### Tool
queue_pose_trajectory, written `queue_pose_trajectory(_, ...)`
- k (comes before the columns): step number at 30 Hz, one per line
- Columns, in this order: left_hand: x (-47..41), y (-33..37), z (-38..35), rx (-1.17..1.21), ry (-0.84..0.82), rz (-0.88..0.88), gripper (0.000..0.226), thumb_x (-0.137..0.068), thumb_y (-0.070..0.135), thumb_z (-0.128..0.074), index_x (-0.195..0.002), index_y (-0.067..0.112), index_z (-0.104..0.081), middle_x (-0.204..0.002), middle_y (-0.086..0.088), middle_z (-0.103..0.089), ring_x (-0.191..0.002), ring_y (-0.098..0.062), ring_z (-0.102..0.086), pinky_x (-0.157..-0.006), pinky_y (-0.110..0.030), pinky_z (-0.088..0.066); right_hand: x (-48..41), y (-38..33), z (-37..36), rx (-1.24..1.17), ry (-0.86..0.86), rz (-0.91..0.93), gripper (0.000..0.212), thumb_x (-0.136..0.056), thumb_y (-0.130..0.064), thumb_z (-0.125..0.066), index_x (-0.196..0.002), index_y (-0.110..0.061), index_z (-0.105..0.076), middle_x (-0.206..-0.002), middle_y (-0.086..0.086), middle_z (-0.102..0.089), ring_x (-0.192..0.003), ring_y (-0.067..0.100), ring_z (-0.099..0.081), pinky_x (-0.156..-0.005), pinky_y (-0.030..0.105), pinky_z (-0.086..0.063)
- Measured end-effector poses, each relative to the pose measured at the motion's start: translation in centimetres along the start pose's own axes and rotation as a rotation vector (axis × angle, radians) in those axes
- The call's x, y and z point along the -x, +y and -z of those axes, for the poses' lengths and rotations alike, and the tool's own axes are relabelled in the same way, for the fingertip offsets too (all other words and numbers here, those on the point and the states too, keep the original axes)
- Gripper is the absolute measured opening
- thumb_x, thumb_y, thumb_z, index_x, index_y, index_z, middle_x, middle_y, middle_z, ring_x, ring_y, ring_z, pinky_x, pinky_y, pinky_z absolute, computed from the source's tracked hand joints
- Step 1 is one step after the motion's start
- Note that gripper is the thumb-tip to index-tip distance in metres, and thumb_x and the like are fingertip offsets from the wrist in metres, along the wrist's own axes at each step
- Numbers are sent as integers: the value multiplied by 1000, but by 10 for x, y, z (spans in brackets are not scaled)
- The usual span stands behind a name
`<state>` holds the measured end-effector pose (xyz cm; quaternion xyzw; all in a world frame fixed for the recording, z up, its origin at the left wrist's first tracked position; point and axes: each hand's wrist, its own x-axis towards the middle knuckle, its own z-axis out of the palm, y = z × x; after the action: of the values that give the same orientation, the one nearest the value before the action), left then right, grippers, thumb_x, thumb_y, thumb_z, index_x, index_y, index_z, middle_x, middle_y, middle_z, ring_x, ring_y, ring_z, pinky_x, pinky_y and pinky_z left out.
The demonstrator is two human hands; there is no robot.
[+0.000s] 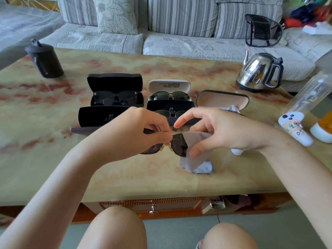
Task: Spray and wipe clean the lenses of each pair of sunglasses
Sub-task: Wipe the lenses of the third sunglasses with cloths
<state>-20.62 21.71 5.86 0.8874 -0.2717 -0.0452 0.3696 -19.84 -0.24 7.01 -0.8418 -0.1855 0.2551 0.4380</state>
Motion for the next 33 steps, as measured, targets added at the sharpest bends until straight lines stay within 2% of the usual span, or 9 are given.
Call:
queue_pose_trajectory(3, 2, -4, 5, 49, -15, 8, 11, -87, 23, -66, -77, 25, -71, -77, 17, -72, -80, 5, -67, -75, -8, -47, 2, 7, 13, -30, -21, 35, 54, -66, -11, -78, -116, -16, -60, -92, 13, -75, -84, 24, -73, -71, 31, -58)
queue_pose_trajectory(7, 1, -7, 9, 128, -4, 27, 12, -86, 23, -66, -76, 23, -71, -77, 13, -73, -77, 2, -68, -76, -9, -48, 1, 17, 20, -133, 6, 97, 44, -68, -5, -73, -110, -13, -64, -90, 6, -77, -81, 11, -71, -71, 19, -55)
queue_pose_trajectory(10, 0, -8, 10, 134, 41, 31, 14, -86, 20, -66, -73, 23, -71, -73, 13, -71, -72, 3, -66, -72, -7, -46, -3, 23, 15, -203, 140, 159, 30, -77, -8, -64, -107, -13, -65, -80, -8, -76, -78, -1, -67, -67, 8, -47)
queue_pose_trajectory(16, -1, -15, 5, 184, 178, 101, 16, -85, 18, -67, -71, 24, -70, -69, 13, -71, -68, 1, -65, -70, -10, -47, -2, 40, 2, -235, 571, 184, 17, -93, -23, -55, -99, -18, -70, -91, 1, -74, -89, 13, -66, -96, 39, -48)
queue_pose_trajectory(22, -2, -12, -13, 377, 373, 216, 19, -84, 22, -68, -67, 28, -74, -68, 8, -72, -67, -4, -67, -71, -25, -52, 6, 47, -32, -459, 750, 38, 22, -97, -25, -53, -92, -14, -72, -81, 4, -73, -77, 14, -69, -66, 29, -58)
queue_pose_trajectory(26, -3, -11, -34, 538, 425, 289, 18, -85, 21, -68, -69, 23, -76, -69, 7, -72, -69, -5, -66, -66, -24, -51, -1, 48, -64, -588, 771, -55, 15, -91, -26, -63, -87, -21, -76, -86, 0, -76, -90, 19, -70, -80, 40, -58)
queue_pose_trajectory(28, -3, -11, -42, 666, 442, 333, 15, -87, 19, -67, -75, 16, -76, -75, 6, -73, -74, -6, -67, -64, -21, -51, -5, 43, -76, -717, 762, -91, 14, -90, -24, -63, -88, -18, -76, -81, 3, -75, -78, 19, -71, -76, 43, -59)
queue_pose_trajectory(31, -3, -7, -54, 848, 452, 383, 14, -89, 14, -65, -82, 7, -75, -89, 3, -74, -78, -1, -67, -60, -13, -51, -9, 32, -92, -838, 737, -60, 20, -91, -25, -62, -98, -14, -76, -83, 8, -75, -71, 17, -69, -56, 28, -55)
queue_pose_trajectory(33, -2, -6, -60, 907, 485, 400, 13, -88, 14, -66, -83, 7, -76, -96, 6, -75, -78, 3, -67, -59, -14, -52, -9, 27, -100, -865, 747, -17, 22, -92, -29, -61, -102, -18, -77, -87, 3, -76, -76, 12, -68, -57, 19, -49)
